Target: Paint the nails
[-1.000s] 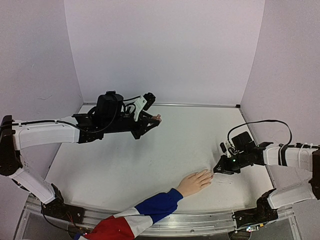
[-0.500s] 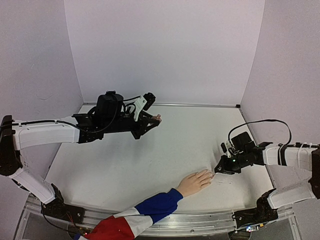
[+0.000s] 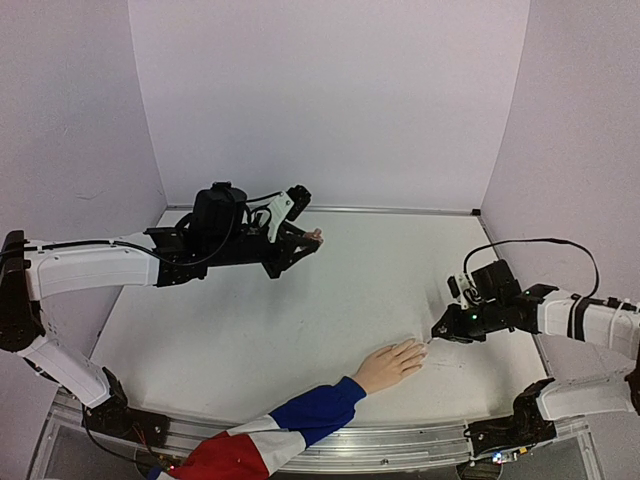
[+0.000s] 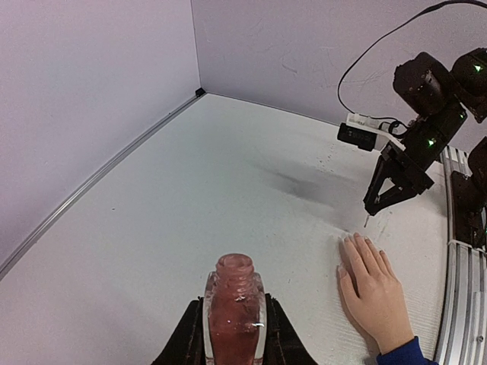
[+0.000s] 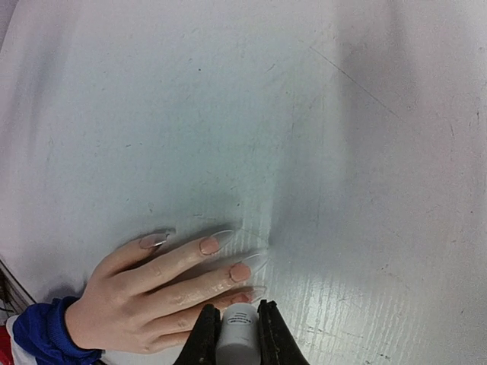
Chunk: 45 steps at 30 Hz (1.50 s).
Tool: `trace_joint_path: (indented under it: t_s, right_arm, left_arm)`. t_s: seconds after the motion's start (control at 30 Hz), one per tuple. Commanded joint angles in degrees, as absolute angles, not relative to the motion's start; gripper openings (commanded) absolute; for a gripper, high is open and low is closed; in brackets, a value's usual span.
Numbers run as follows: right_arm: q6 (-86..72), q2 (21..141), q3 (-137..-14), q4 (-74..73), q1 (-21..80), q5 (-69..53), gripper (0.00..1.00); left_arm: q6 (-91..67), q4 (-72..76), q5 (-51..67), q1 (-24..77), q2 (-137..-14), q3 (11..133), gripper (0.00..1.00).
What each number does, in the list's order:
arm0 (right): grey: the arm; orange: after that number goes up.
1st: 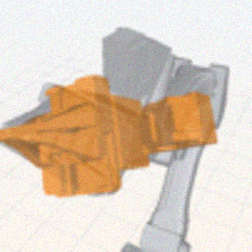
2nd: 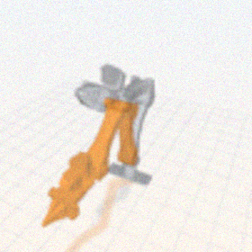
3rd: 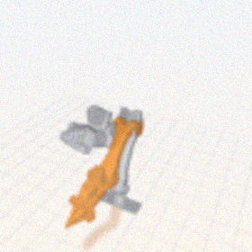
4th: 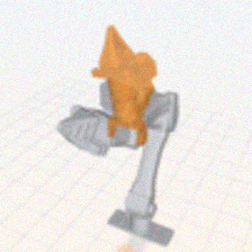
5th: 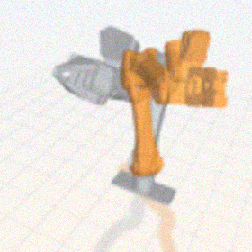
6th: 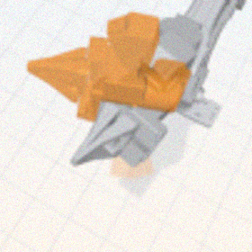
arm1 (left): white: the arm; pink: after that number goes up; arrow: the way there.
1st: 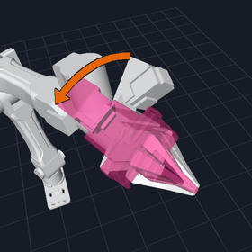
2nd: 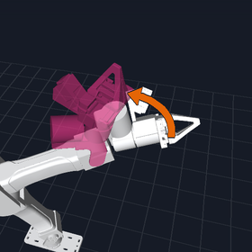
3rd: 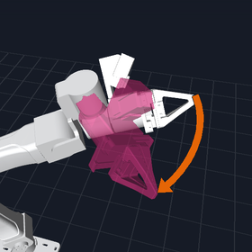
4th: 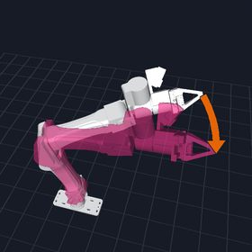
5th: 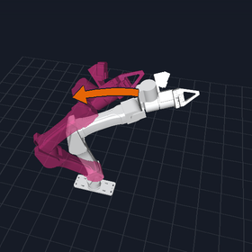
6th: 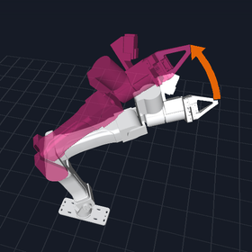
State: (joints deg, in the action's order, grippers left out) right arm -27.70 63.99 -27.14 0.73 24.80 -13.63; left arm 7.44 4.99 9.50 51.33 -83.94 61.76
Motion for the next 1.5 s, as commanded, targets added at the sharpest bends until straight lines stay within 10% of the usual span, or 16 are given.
trace_joint_path:
  t_s: [0.0, 1.47]
  right_arm:
    - [-26.5, 65.6, -28.2, -1.2, 25.1, -18.1, 0.00]
    - [-26.6, 69.8, -28.4, -0.5, 25.6, -17.4, 0.00]
  left_arm:
    - [7.4, 7.8, 10.6, 51.5, -82.1, 62.8, 0.00]
    - [7.2, 7.7, 10.3, 51.5, -80.9, 61.9, 0.00]
